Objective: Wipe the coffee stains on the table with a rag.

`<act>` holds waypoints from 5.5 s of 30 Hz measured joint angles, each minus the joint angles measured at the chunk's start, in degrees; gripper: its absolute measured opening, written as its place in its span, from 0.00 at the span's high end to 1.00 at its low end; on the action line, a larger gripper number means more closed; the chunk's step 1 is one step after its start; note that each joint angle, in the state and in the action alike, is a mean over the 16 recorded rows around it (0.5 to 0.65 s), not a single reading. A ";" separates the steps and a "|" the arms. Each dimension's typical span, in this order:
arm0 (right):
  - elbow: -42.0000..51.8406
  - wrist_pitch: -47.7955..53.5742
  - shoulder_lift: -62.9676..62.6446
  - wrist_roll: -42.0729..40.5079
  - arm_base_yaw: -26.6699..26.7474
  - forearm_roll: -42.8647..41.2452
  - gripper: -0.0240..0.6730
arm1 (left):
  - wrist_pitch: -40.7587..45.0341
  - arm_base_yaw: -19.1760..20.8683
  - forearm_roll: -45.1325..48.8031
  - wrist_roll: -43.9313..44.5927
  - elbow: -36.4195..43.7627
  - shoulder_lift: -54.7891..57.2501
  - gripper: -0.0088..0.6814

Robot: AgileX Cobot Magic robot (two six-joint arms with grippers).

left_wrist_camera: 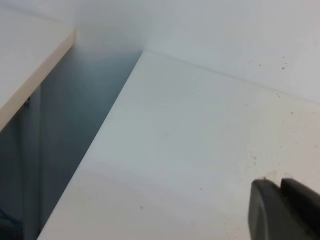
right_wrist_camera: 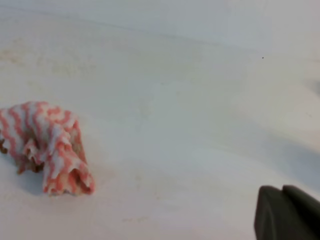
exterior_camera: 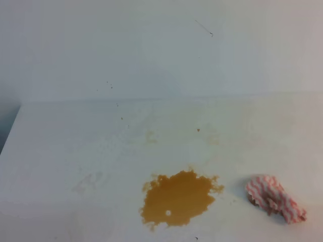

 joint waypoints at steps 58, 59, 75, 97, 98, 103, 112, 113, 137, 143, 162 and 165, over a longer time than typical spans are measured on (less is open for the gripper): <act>0.00 0.00 0.00 0.00 0.00 0.00 0.97 | 0.00 0.00 0.00 0.00 0.00 -0.11 0.99; 0.00 0.00 0.00 0.00 0.00 0.00 0.97 | 0.00 0.00 0.00 0.00 0.00 -0.11 0.99; 0.14 -9.59 0.00 0.00 0.00 0.54 0.97 | 0.00 0.00 0.00 0.00 0.00 0.00 0.99; -11.29 -40.32 2.15 -1.81 0.00 4.26 0.97 | 0.00 0.00 0.00 0.00 0.00 0.00 0.99; -13.14 -38.92 2.89 -1.70 0.00 4.56 0.97 | 0.00 0.00 0.00 0.00 0.00 0.00 0.99; -23.53 -29.23 8.77 -0.30 0.00 6.62 0.97 | 0.00 0.00 0.00 0.00 0.00 0.00 0.99; -39.12 -11.46 24.95 2.64 0.00 12.76 0.97 | 0.00 0.00 0.00 0.00 0.00 -0.34 0.99; -40.26 -10.31 26.58 2.88 0.00 13.77 0.97 | 0.00 0.00 0.00 0.00 0.00 -0.34 0.99; -46.13 16.16 61.37 -20.13 0.01 26.96 0.81 | 0.00 0.00 0.00 0.00 0.00 -0.23 0.99; -48.79 21.90 71.83 -22.66 1.10 27.99 0.59 | 0.00 0.00 0.00 0.00 0.00 -0.23 0.99; -60.97 22.17 99.04 -20.90 12.48 26.18 0.43 | 0.00 0.00 0.00 0.00 0.00 0.00 0.99; -61.91 22.28 102.01 -20.67 12.91 26.42 0.50 | 0.00 0.00 0.00 0.00 0.00 0.00 0.99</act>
